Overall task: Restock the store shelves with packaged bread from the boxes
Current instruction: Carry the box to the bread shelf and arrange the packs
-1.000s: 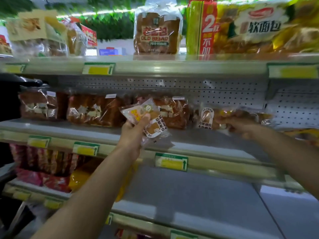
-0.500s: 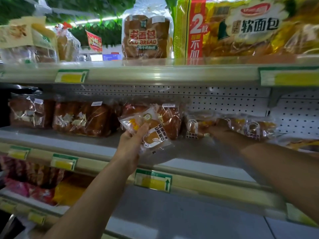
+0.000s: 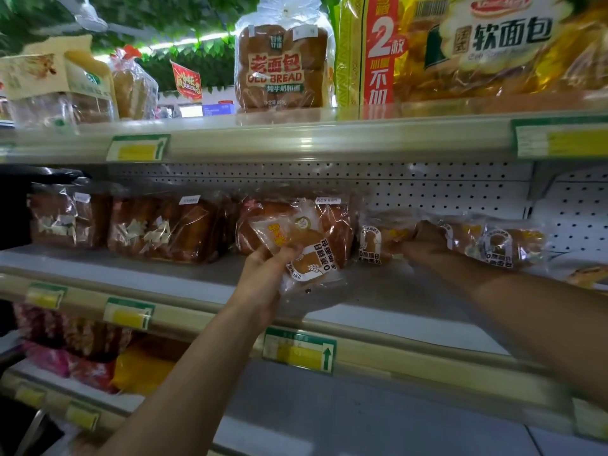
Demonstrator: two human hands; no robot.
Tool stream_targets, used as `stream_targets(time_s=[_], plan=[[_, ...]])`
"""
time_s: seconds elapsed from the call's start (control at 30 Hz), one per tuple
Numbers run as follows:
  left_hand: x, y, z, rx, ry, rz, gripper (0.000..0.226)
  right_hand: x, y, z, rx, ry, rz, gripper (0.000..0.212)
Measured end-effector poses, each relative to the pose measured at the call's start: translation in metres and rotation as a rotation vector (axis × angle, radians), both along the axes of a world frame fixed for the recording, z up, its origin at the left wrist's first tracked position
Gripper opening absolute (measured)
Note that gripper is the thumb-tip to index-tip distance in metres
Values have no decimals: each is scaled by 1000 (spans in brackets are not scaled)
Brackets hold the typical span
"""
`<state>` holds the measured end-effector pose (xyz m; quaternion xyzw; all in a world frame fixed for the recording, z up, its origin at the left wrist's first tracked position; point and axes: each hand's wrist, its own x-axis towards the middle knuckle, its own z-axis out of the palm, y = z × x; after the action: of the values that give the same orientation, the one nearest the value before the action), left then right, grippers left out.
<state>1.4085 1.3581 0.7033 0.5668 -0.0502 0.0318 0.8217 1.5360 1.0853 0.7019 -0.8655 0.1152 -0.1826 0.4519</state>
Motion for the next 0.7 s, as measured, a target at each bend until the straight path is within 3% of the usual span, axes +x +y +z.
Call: stream_targets(time_s=[0.13, 0.2, 0.27, 0.33, 0.43, 0.5, 0.6, 0.7], plan=[[1, -2, 0, 80, -39, -30, 41, -6, -5, 5, -4, -33, 19, 82], [2, -2, 1, 182, -81, -27, 52, -20, -6, 10, -83, -84, -31, 83], [2, -4, 3, 296, -135, -41, 56, -40, -4, 19, -254, -249, -82, 73], [4, -8, 8, 363, -161, -93, 53, -68, 4, 33, -224, -428, 82, 52], [6, -27, 26, 511, -201, -199, 43, -111, 18, 66, -31, -258, 540, 34], [5, -46, 40, 623, -254, -245, 38, -125, 20, 80, -80, -114, 673, 36], [6, -73, 55, 681, -316, -267, 35, -131, 6, 87, -51, -149, 630, 21], [13, -91, 58, 660, -329, -266, 44, -136, -16, 84, 162, -230, 529, 5]])
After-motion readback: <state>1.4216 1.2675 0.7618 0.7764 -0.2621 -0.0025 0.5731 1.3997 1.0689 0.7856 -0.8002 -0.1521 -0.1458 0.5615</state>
